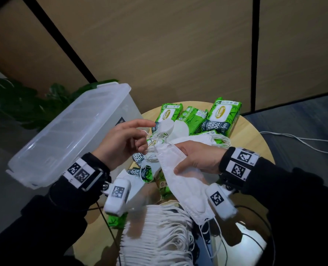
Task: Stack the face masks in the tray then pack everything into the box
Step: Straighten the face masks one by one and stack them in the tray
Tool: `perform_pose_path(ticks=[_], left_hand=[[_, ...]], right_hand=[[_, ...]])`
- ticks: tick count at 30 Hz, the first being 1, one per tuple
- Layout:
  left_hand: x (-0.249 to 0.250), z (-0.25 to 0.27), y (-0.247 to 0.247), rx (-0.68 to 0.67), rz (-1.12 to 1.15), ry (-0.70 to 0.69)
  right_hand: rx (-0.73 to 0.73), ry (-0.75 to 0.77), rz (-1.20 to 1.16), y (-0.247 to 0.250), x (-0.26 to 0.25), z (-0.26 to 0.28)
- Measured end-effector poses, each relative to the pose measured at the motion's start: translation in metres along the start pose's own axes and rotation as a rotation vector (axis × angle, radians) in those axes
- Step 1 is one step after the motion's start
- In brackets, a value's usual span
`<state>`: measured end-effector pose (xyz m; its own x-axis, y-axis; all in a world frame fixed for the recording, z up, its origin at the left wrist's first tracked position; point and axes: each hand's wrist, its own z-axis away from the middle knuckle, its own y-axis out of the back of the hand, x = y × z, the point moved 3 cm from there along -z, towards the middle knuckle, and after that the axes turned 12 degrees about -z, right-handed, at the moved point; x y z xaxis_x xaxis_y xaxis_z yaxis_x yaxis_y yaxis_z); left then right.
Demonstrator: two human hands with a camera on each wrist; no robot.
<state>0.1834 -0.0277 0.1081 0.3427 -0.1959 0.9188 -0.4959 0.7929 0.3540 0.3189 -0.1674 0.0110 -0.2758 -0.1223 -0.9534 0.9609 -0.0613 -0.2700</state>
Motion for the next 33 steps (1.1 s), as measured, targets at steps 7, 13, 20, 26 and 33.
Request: perform_pose_path(ticks=[7, 13, 20, 26, 33], left_hand=[[0.011, -0.005, 0.012, 0.168, -0.344, -0.084], [-0.001, -0.012, 0.007, 0.18, -0.355, -0.07], [-0.035, -0.004, -0.009, -0.16, -0.272, 0.287], [-0.026, -0.008, -0.014, -0.059, -0.334, 0.224], [-0.001, -0.014, -0.003, 0.037, 0.081, 0.17]], right_hand=[[0.012, -0.021, 0.051, -0.002, 0.001, 0.002], [0.012, -0.024, 0.06, -0.002, 0.0, 0.004], [0.011, -0.03, 0.062, -0.002, 0.0, 0.002], [0.011, -0.028, 0.072, -0.004, 0.0, 0.003], [0.013, -0.014, 0.1, -0.002, 0.0, 0.003]])
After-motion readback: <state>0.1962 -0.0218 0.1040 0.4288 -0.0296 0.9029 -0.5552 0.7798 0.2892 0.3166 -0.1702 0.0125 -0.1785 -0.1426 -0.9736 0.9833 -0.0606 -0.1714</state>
